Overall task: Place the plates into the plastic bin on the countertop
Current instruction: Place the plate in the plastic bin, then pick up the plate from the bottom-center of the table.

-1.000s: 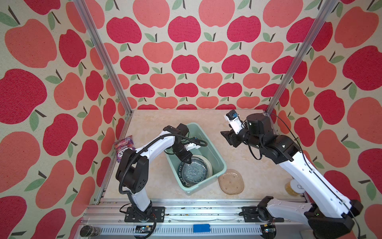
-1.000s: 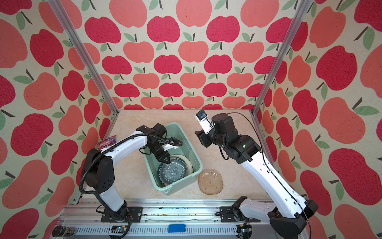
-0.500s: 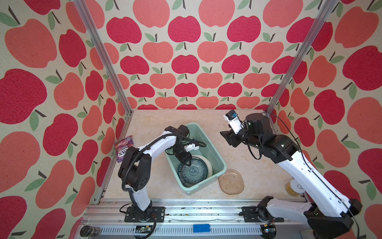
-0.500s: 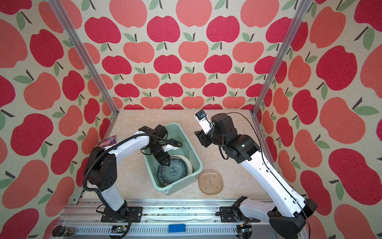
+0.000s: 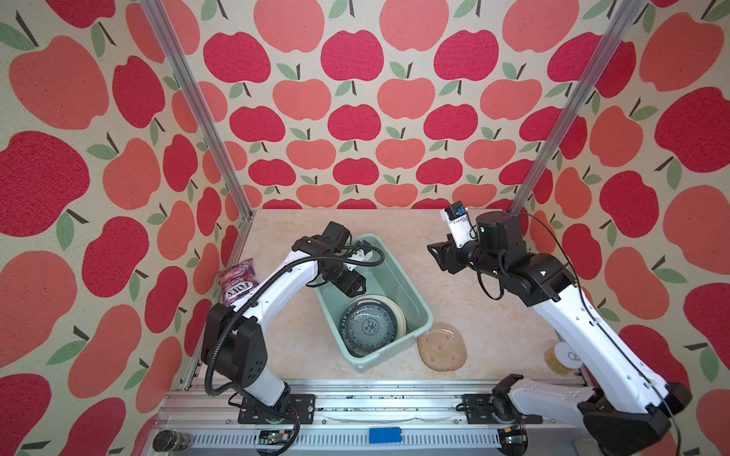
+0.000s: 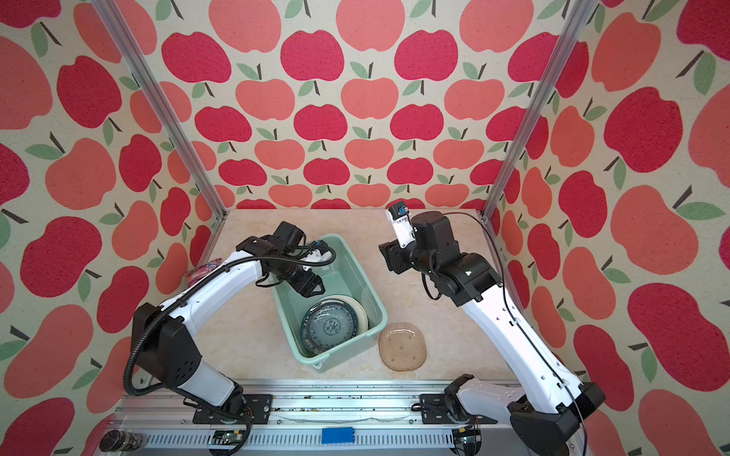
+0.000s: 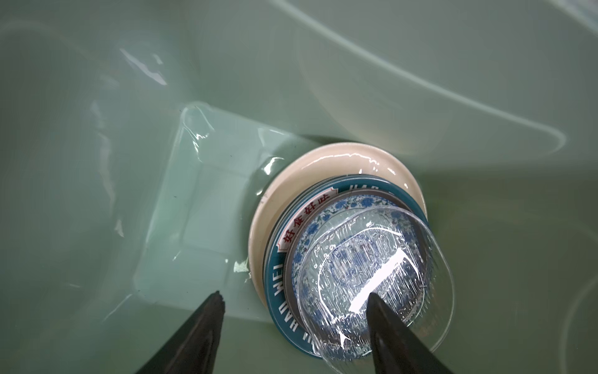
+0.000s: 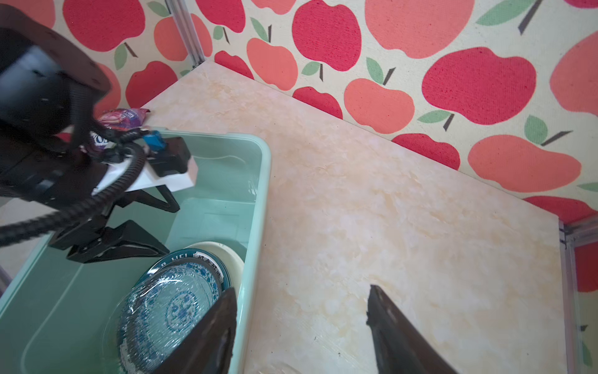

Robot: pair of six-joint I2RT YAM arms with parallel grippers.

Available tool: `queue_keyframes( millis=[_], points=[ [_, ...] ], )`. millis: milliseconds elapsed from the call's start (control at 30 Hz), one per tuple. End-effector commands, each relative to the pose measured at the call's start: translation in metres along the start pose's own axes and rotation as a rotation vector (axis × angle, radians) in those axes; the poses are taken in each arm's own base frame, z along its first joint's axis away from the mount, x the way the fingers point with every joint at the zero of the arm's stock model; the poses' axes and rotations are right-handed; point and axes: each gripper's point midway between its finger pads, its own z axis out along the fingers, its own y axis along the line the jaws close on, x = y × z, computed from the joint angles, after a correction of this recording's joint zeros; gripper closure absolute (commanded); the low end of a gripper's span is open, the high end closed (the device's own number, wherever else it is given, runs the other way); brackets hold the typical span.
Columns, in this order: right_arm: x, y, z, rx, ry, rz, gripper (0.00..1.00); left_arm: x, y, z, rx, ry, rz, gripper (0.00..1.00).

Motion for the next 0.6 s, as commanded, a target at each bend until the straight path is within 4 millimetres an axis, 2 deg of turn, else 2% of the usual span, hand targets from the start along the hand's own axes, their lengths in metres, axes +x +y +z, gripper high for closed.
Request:
queue_keyframes(
  millis=[0, 100, 167, 233, 367, 400, 433, 567],
  points=[
    [0.004, -0.017, -0.007, 0.021, 0.053, 0.264, 0.34, -0.047, 0.011, -0.045, -0.121, -0.239, -0.047, 0.26],
    [0.024, -0.035, -0.007, 0.057, 0.145, 0.464, 0.34, -0.062, 0.008, -0.080, -0.139, -0.396, -0.109, 0.20],
    [0.046, -0.043, -0.004, 0.067, 0.221, 0.608, 0.35, -0.066, 0.005, -0.098, -0.137, -0.478, -0.158, 0.14],
    [0.069, -0.048, -0.001, 0.077, 0.289, 0.733, 0.36, -0.065, 0.003, -0.115, -0.127, -0.536, -0.210, 0.01],
    [0.117, -0.051, 0.005, 0.097, 0.371, 0.909, 0.37, -0.056, 0.000, -0.146, -0.111, -0.638, -0.303, 0.01],
    [0.129, -0.052, 0.006, 0.114, 0.395, 0.951, 0.37, -0.054, 0.001, -0.148, -0.117, -0.650, -0.315, 0.01],
    [0.144, -0.052, 0.007, 0.131, 0.427, 1.005, 0.37, -0.050, -0.005, -0.162, -0.122, -0.691, -0.312, 0.01],
    [0.189, -0.052, 0.011, 0.210, 0.533, 1.172, 0.38, -0.029, -0.012, -0.179, -0.151, -0.719, -0.309, 0.01]
  ],
)
